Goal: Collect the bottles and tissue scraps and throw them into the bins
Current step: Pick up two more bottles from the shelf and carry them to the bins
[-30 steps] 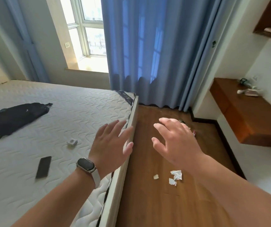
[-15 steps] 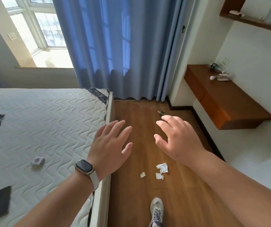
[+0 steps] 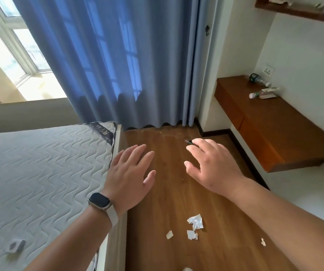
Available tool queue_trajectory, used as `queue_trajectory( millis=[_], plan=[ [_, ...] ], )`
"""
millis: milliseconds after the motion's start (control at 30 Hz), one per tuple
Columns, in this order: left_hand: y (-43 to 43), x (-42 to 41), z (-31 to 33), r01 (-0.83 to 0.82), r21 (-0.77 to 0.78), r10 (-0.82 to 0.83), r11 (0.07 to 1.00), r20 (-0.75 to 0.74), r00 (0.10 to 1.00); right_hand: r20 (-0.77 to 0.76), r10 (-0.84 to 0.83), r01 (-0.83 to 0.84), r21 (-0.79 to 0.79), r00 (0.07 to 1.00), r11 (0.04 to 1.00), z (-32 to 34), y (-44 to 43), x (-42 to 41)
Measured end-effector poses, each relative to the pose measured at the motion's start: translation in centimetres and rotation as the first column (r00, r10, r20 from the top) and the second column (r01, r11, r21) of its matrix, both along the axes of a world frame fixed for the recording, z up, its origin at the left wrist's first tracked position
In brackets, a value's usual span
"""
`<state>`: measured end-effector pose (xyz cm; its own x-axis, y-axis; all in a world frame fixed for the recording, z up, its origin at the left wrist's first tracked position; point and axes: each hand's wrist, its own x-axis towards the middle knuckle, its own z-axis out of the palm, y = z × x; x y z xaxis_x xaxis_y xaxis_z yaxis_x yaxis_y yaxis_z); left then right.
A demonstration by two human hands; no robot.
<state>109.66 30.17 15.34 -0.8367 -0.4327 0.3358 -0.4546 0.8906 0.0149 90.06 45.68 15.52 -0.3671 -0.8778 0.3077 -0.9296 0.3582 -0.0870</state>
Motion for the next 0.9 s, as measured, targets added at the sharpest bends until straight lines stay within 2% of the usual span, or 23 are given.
queue_trajectory(
  millis=[200,433,900],
  plan=[
    [-2.4,-6.4,-0.2,0.073,0.001,-0.073,0.997,-0.008,0.997,0.015,-0.046,0.046,0.008,0.999,0.999,0.1,-2.2,-5.5],
    [-9.6,-11.6,-1.5,0.116,0.029,-0.116,0.993,-0.005,0.993,0.032,-0.096,0.096,0.028,0.995,0.995,-0.9,-8.5,-10.5],
    [-33.5,-24.2,-2.2,0.332,0.064,-0.326,0.941,-0.09,0.941,0.01,-0.314,0.31,0.134,0.949,0.941,0.2,-28.2,-18.6]
  ],
)
